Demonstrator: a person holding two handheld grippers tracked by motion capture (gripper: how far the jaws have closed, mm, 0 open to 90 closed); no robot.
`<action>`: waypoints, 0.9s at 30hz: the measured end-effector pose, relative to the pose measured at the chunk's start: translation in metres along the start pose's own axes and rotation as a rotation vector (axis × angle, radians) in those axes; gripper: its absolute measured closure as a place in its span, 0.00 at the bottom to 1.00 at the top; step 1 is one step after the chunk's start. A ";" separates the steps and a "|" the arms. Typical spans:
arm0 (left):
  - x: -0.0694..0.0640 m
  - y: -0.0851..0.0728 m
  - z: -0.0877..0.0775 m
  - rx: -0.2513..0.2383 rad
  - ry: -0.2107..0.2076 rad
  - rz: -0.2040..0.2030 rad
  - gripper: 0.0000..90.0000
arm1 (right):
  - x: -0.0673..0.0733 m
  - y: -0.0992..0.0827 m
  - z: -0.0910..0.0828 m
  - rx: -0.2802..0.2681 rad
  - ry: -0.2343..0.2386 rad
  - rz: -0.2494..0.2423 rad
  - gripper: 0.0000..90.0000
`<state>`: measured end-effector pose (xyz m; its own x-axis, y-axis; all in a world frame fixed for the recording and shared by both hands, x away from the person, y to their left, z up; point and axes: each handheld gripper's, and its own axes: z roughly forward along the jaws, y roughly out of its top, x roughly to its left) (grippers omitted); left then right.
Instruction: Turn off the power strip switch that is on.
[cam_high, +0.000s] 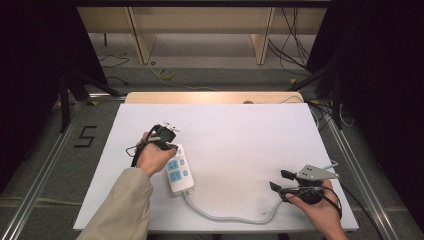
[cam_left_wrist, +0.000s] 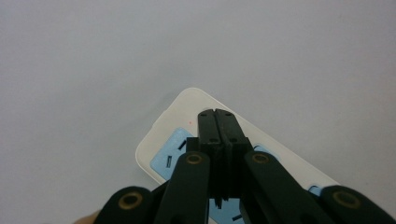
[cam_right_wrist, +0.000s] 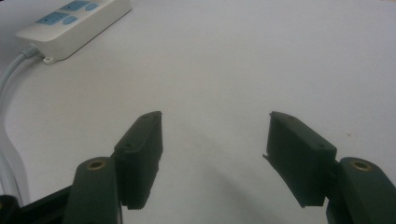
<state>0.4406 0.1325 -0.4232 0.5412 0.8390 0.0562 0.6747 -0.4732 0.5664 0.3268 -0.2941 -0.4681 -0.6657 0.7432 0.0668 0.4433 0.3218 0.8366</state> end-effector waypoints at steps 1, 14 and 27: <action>0.000 0.000 0.000 0.003 0.001 0.001 1.00 | 0.000 0.000 0.000 0.000 -0.002 0.001 0.41; 0.000 0.005 0.003 0.015 -0.002 0.008 1.00 | 0.001 0.000 0.000 -0.001 -0.004 -0.001 0.41; -0.003 0.009 0.008 0.027 -0.005 0.012 1.00 | 0.000 0.001 -0.001 0.002 -0.004 -0.003 0.41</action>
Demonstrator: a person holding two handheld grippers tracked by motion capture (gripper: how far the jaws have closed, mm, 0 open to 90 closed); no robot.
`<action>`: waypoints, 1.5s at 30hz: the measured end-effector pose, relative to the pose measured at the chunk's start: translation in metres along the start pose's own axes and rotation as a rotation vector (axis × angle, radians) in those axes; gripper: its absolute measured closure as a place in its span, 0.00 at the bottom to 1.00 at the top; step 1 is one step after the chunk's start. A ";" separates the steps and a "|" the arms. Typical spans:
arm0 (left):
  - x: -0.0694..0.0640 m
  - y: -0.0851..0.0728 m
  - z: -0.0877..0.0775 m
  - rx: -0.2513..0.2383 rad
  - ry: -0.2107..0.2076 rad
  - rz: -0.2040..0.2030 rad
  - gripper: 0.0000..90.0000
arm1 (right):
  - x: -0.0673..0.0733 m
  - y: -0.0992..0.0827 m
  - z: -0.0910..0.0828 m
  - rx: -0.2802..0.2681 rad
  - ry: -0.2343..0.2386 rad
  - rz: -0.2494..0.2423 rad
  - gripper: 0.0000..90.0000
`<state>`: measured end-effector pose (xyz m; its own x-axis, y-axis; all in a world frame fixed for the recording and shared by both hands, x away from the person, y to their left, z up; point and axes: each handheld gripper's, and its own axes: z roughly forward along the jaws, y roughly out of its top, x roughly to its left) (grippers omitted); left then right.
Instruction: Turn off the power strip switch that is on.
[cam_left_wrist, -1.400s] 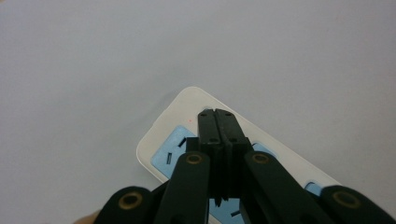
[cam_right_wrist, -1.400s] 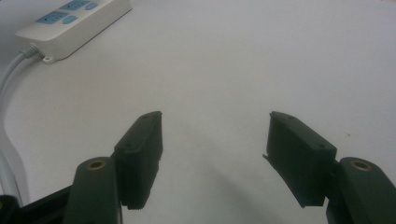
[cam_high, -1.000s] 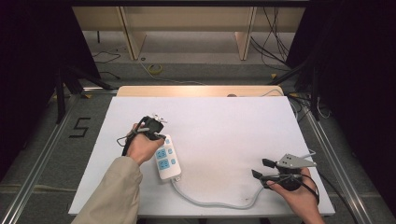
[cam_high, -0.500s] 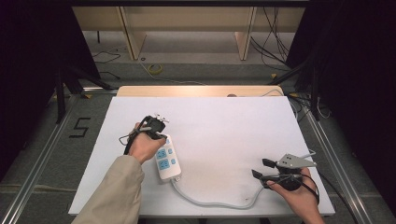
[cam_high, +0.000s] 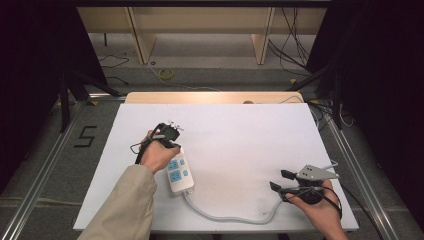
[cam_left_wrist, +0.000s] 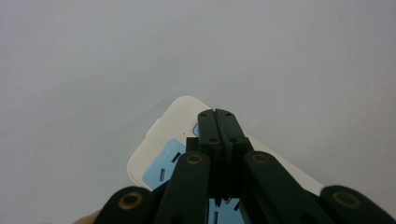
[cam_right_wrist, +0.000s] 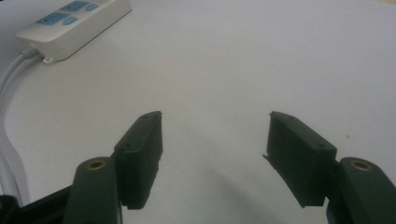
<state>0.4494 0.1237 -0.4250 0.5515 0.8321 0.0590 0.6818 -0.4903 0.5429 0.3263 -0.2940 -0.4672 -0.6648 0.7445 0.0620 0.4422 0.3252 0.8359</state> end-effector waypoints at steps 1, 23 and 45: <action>0.000 0.000 0.000 0.001 -0.002 0.000 1.00 | 0.000 0.000 0.000 0.000 0.000 0.000 0.41; 0.002 0.007 0.011 0.032 0.002 -0.004 1.00 | 0.000 0.000 0.000 -0.003 -0.002 -0.002 0.41; 0.003 0.007 0.024 0.071 0.016 0.004 1.00 | -0.001 0.000 0.000 -0.002 0.000 -0.002 0.41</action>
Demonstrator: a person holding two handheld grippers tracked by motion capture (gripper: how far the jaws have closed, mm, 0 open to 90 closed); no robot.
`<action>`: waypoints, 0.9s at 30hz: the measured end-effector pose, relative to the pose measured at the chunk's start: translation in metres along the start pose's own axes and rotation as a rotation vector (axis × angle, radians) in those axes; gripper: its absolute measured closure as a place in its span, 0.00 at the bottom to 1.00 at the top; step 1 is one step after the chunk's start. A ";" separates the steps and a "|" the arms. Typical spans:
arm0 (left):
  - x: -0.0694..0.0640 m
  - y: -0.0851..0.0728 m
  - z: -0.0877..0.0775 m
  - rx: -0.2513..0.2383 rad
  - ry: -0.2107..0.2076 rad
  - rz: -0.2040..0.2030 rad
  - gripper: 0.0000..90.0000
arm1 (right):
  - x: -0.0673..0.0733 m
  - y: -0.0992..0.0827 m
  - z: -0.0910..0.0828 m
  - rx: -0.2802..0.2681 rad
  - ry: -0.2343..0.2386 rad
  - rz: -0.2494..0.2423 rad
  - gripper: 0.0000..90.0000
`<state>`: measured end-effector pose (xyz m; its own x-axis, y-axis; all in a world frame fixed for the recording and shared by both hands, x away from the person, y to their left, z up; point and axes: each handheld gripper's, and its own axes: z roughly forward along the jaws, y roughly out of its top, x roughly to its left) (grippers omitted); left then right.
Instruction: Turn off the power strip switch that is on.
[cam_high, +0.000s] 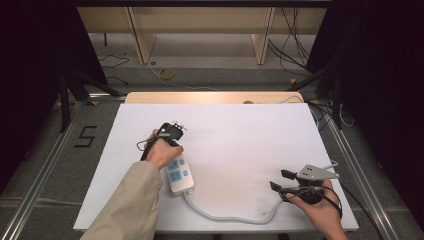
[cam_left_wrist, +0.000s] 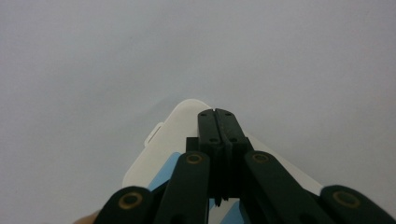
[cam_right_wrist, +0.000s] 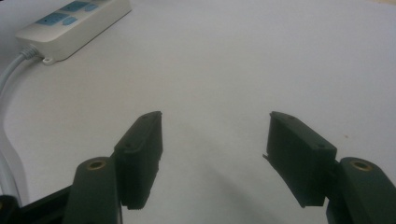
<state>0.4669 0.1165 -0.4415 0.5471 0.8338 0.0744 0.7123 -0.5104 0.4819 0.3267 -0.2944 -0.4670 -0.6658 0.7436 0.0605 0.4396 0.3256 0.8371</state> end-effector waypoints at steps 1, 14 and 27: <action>0.000 0.000 0.000 -0.001 -0.001 -0.002 1.00 | 0.000 0.000 0.000 0.000 0.000 0.000 0.41; -0.003 0.000 0.001 -0.006 0.014 0.025 1.00 | 0.001 0.000 0.000 0.001 0.000 0.000 0.41; -0.005 0.000 0.002 0.006 0.025 0.046 1.00 | 0.002 0.000 0.000 -0.001 -0.001 -0.002 0.41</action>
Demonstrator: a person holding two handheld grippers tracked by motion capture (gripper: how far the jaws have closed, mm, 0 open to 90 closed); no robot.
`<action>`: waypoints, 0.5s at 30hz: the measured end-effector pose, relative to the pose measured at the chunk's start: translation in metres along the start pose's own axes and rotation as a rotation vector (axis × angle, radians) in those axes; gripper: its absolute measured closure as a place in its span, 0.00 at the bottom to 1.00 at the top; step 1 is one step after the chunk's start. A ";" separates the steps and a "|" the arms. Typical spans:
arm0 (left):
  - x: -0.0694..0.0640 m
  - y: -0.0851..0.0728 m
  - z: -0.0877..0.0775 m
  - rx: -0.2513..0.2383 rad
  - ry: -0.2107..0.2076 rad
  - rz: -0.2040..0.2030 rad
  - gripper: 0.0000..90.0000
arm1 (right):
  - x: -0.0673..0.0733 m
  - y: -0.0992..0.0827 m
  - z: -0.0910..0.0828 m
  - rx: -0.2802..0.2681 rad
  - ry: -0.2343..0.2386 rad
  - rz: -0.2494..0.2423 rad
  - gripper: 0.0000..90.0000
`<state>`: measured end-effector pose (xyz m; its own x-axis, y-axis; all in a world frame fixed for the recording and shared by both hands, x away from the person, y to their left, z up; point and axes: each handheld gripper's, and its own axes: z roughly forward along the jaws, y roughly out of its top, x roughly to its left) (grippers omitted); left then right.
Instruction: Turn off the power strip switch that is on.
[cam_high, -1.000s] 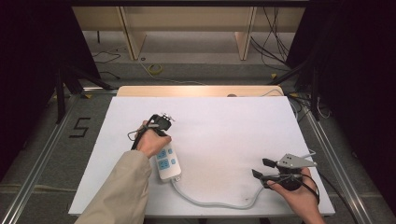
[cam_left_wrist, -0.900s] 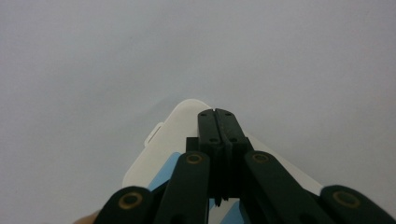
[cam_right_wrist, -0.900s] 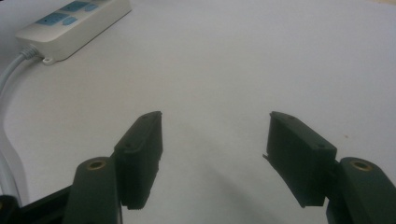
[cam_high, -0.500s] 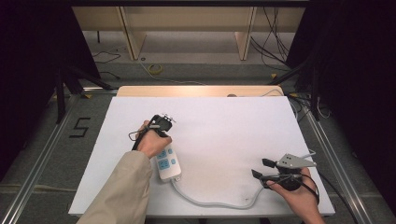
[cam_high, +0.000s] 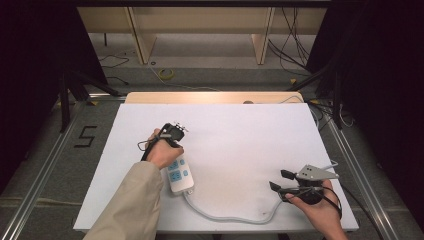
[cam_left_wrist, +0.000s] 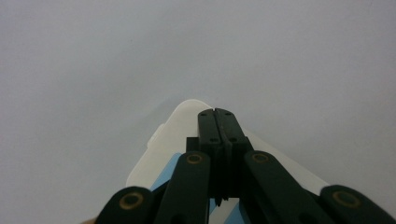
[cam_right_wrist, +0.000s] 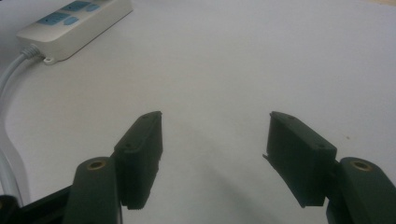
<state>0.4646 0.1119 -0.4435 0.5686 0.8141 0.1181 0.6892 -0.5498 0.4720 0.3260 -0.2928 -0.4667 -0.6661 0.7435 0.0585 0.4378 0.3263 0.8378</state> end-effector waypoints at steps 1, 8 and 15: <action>-0.001 0.000 0.000 0.000 0.006 0.004 1.00 | 0.000 0.000 0.000 0.000 0.000 0.000 0.41; 0.000 -0.002 0.000 -0.019 0.001 -0.005 1.00 | -0.001 0.000 -0.001 -0.004 -0.001 -0.001 0.41; 0.006 -0.005 -0.001 -0.036 -0.037 -0.037 1.00 | -0.001 0.000 -0.001 -0.001 -0.002 0.000 0.41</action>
<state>0.4636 0.1199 -0.4444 0.5595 0.8261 0.0676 0.6942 -0.5116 0.5064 0.3264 -0.2940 -0.4664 -0.6645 0.7451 0.0576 0.4376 0.3255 0.8382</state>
